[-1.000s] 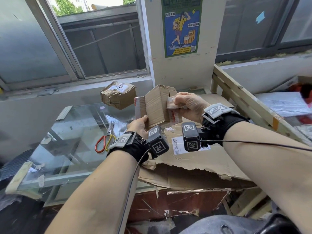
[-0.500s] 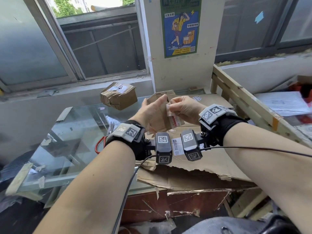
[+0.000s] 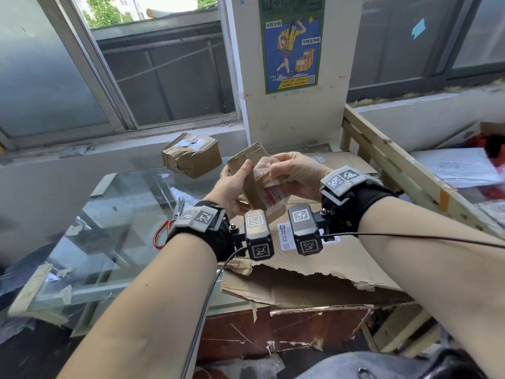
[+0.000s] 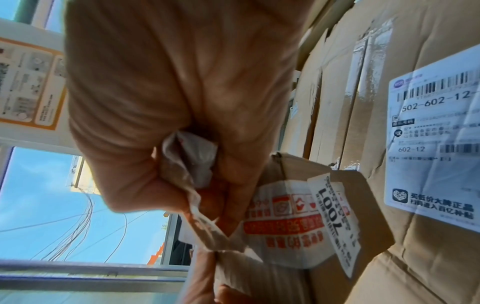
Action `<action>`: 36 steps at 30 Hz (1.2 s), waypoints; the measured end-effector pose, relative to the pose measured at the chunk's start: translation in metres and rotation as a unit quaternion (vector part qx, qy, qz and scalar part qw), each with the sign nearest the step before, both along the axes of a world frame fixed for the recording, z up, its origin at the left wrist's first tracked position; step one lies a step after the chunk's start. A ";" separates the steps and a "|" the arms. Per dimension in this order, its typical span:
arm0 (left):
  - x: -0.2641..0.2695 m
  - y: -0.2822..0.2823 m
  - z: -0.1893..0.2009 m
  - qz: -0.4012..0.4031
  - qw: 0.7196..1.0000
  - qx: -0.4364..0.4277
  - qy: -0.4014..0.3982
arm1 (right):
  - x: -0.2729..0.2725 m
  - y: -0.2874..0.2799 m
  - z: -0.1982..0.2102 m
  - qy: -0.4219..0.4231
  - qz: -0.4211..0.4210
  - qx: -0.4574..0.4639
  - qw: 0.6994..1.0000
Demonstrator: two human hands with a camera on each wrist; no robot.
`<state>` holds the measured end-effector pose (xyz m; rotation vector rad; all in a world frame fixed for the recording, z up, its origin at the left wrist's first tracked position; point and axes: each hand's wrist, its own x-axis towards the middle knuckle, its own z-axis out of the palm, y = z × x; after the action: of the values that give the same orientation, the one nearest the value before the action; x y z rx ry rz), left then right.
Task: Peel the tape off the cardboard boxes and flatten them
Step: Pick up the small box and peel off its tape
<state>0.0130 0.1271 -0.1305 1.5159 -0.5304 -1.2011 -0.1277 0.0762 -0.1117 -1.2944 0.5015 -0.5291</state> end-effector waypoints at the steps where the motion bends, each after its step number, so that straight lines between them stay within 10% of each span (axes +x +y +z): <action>1: 0.000 0.000 -0.001 0.004 1.000 -0.002 0.004 | -0.001 0.001 0.001 -0.001 -0.006 0.002 1.000; 17: 0.001 -0.002 0.011 -0.124 0.978 0.034 -0.167 | -0.007 -0.011 -0.006 -0.020 -0.276 0.042 0.960; 20: 0.000 -0.003 0.020 -0.216 0.923 0.053 -0.314 | -0.008 -0.010 -0.005 -0.037 -0.261 0.058 0.963; 26: -0.008 -0.003 0.014 -0.287 0.714 0.075 -0.634 | -0.006 -0.011 0.002 -0.021 -0.236 0.049 0.970; 30: -0.011 -0.003 0.009 -0.242 0.669 0.023 -0.703 | -0.004 -0.010 0.007 -0.016 -0.238 0.061 0.969; 36: -0.010 -0.004 0.013 -0.197 0.632 0.042 -0.748 | -0.004 -0.016 0.005 0.203 -0.257 -0.272 0.905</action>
<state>0.0028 0.1235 -0.1173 2.3167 -1.9757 0.1298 -0.1316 0.0603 -0.1068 -1.8327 1.1186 -0.8862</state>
